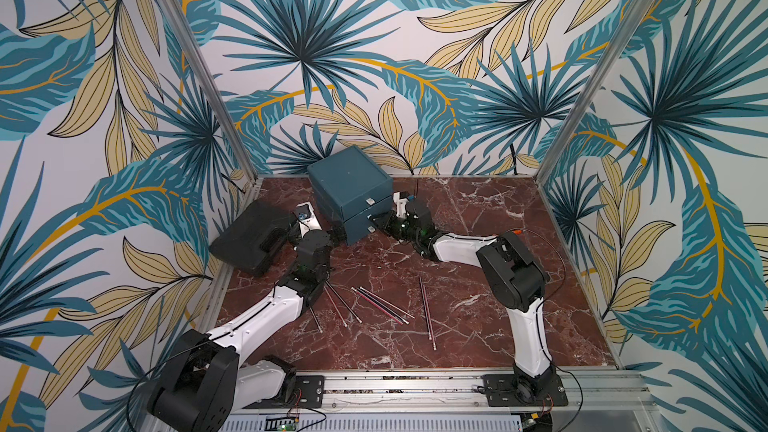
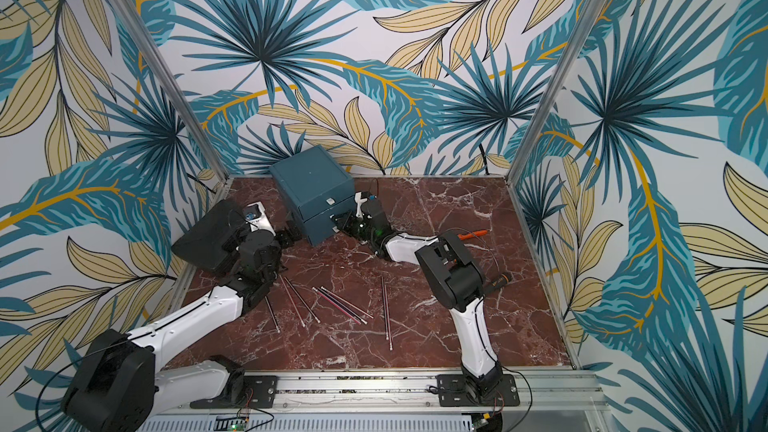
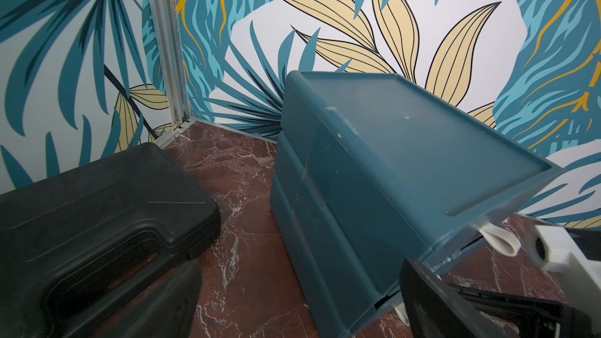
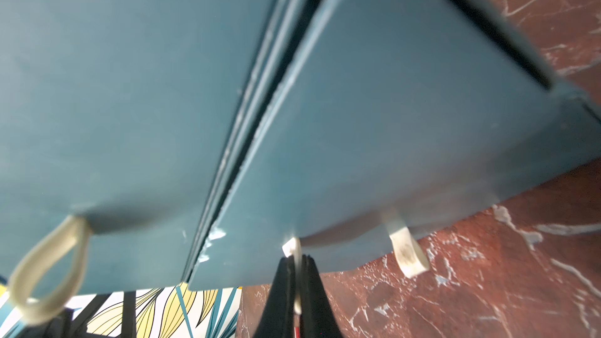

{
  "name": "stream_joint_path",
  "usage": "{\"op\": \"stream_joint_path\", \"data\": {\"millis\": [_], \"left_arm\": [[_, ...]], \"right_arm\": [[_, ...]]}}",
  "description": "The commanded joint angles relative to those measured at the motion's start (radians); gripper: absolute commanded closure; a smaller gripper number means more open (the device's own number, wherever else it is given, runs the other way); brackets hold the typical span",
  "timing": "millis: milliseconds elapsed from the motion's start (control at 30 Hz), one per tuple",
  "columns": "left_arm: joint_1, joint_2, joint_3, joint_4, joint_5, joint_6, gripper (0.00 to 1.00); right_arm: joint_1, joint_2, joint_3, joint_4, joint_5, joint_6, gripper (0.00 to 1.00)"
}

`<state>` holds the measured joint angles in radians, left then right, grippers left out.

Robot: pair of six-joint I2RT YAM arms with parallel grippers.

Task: Please place the pencils in the drawer according to their color
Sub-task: Open the drawer in the storage box.

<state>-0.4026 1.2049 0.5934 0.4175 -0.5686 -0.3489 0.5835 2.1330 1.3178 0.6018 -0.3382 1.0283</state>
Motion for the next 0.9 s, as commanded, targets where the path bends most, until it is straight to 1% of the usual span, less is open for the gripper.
{"op": "stream_joint_path", "data": {"millis": [0, 400, 567, 867], "left_arm": [[0.001, -0.025, -0.017, -0.011, -0.021, -0.003, 0.0], [0.002, -0.033, -0.02, -0.009, -0.036, 0.0, 0.0], [0.002, -0.034, -0.024, -0.011, -0.044, 0.002, 0.0], [0.002, -0.037, -0.032, -0.007, -0.054, 0.0, 0.0]], "right_arm": [[0.015, -0.063, -0.073, 0.005, -0.004, -0.014, 1.0], [0.022, -0.227, -0.306, -0.006, 0.019, -0.028, 1.0], [0.027, -0.301, -0.4, -0.05, 0.035, -0.05, 1.0], [0.039, -0.387, -0.5, -0.11, 0.058, -0.07, 1.0]]}}
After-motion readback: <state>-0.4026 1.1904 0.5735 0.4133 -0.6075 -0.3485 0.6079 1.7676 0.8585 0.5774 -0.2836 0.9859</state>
